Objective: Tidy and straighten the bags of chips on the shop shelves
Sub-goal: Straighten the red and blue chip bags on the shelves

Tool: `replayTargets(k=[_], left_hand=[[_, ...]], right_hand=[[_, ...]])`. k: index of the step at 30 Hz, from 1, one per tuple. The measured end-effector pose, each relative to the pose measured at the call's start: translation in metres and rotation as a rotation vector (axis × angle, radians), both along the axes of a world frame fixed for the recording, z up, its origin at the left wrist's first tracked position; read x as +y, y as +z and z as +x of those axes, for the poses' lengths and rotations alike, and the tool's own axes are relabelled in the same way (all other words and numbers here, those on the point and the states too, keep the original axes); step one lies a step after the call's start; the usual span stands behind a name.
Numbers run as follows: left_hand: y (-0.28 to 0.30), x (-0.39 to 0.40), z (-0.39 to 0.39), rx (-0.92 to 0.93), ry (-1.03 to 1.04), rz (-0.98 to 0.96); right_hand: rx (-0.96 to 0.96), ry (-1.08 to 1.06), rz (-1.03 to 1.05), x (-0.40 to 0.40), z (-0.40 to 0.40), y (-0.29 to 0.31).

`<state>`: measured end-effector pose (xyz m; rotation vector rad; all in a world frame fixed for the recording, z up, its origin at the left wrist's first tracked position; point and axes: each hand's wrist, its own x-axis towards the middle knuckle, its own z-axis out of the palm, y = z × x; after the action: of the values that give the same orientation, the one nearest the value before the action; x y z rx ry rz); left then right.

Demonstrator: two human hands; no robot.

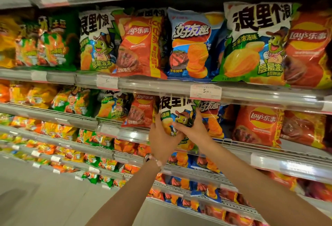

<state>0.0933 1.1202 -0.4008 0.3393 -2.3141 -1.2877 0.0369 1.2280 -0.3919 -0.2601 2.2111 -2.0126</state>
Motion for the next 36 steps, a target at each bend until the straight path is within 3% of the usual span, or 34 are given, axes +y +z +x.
replayTargets(k=[5, 10, 16, 20, 26, 31, 36], left_hand=[[-0.003, -0.013, -0.006, -0.018, -0.030, -0.033], [0.005, -0.056, -0.009, -0.063, -0.271, -0.053], [0.018, -0.126, -0.034, -0.005, -0.058, -0.334], [0.021, -0.146, -0.058, -0.271, -0.049, -0.513], [0.020, -0.145, -0.074, -0.525, -0.123, -0.569], [0.015, -0.155, -0.076, -0.436, -0.180, -0.587], [0.011, -0.176, -0.078, -0.214, -0.302, -0.403]], right_hand=[[0.072, -0.115, 0.012, -0.014, 0.001, -0.007], [0.109, -0.220, -0.004, -0.022, -0.005, -0.006], [0.067, -0.241, 0.021, -0.029, -0.007, -0.003], [0.063, -0.295, 0.017, -0.037, -0.002, -0.001], [0.054, -0.337, -0.006, -0.046, 0.005, 0.002], [0.084, -0.378, -0.018, -0.052, 0.011, 0.003], [0.109, -0.497, 0.042, -0.054, 0.012, 0.002]])
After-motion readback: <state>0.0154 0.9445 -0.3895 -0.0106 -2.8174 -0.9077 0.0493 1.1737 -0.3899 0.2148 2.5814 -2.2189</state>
